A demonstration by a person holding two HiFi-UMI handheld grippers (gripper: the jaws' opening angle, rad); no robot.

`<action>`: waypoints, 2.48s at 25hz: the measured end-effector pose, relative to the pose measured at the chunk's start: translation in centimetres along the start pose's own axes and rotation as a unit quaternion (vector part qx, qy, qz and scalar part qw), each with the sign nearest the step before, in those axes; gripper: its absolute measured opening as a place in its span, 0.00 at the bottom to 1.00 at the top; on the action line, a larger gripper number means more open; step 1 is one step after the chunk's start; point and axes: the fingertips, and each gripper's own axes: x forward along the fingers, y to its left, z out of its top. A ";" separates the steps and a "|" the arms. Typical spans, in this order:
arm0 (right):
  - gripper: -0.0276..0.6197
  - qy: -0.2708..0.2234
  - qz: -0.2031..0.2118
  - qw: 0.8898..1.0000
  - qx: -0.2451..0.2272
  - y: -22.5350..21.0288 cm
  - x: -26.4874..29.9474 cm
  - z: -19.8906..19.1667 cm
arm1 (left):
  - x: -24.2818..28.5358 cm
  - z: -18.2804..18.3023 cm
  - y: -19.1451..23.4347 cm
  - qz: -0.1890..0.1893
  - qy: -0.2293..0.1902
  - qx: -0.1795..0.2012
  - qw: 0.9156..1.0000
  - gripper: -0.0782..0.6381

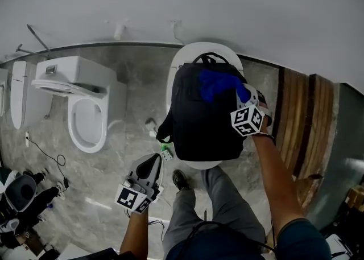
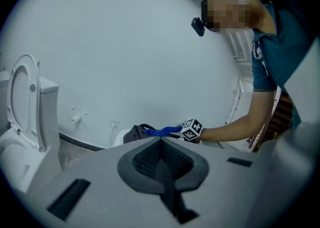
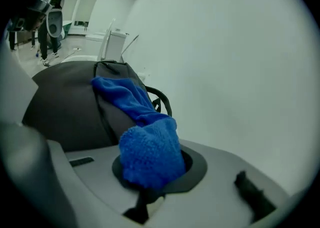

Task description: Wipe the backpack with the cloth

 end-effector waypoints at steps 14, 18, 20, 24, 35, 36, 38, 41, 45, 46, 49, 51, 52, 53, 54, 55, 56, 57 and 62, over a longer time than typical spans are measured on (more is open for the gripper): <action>0.08 -0.097 -0.018 0.978 0.185 7.5 -9.5 -2.4 | 1.9 -0.5 -2.5 -0.036 0.018 0.013 0.999 0.11; 0.08 -0.114 -0.003 0.973 0.201 10.1 -11.4 -2.6 | 2.0 -0.3 -3.1 -0.042 0.017 0.019 0.999 0.11; 0.08 -0.115 0.007 0.972 0.206 11.4 -12.2 -2.9 | 1.9 -0.1 -3.4 -0.044 0.015 0.022 0.999 0.11; 0.08 -0.108 0.034 0.971 0.210 14.3 -13.4 -3.5 | 1.3 0.0 -3.7 -0.045 0.014 0.025 0.999 0.11; 0.08 -0.115 0.151 0.964 0.186 25.2 -14.6 -0.5 | -1.3 0.4 -5.8 -0.040 0.004 0.033 0.999 0.11; 0.08 -0.118 0.159 0.962 0.189 25.6 -14.5 -0.5 | -1.6 0.3 -6.0 -0.036 0.003 0.035 0.999 0.11; 0.08 -0.122 0.169 0.960 0.187 26.0 -14.3 -0.9 | -1.9 0.2 -6.4 -0.034 0.000 0.036 0.999 0.11; 0.08 -0.122 0.171 0.960 0.185 25.8 -14.2 -1.5 | -2.7 0.3 -6.8 -0.038 -0.008 0.038 0.999 0.11; 0.08 -0.120 0.190 0.953 0.203 26.3 -14.6 -1.7 | -5.3 0.8 -6.9 -0.033 -0.022 0.036 0.999 0.11; 0.08 -0.120 0.196 0.952 0.201 26.5 -14.8 -1.6 | -6.0 1.1 -7.0 -0.032 -0.026 0.034 0.999 0.11; 0.08 -0.121 0.199 0.952 0.200 26.4 -15.9 -0.9 | -8.0 2.4 -7.4 -0.028 -0.042 0.035 0.998 0.11; 0.08 -0.129 0.187 0.952 0.203 25.5 -17.4 0.1 | -9.3 3.5 -7.8 -0.028 -0.052 0.038 0.997 0.11; 0.08 -0.136 0.179 0.952 0.206 24.9 -18.5 0.8 | -10.1 4.0 -8.0 -0.029 -0.056 0.041 0.997 0.11; 0.08 -0.145 0.170 0.952 0.210 24.3 -19.7 1.6 | -10.9 4.6 -8.2 -0.029 -0.060 0.044 0.997 0.11; 0.08 -0.156 0.161 0.951 0.215 23.6 -21.0 2.6 | -11.7 5.2 -8.5 -0.030 -0.063 0.047 0.996 0.11; 0.08 -0.167 0.152 0.949 0.221 22.8 -22.4 3.6 | -12.6 5.8 -8.7 -0.030 -0.067 0.049 0.996 0.11; 0.08 -0.179 0.142 0.947 0.227 21.9 -23.8 4.6 | -13.4 6.4 -9.0 -0.031 -0.071 0.051 0.996 0.11; 0.08 -0.192 0.132 0.944 0.232 20.9 -25.3 5.6 | -14.2 7.0 -9.3 -0.034 -0.077 0.051 0.995 0.11; 0.08 -0.272 0.083 0.928 0.241 16.1 -33.4 10.9 | -17.4 9.8 -10.8 -0.043 -0.102 0.064 0.992 0.11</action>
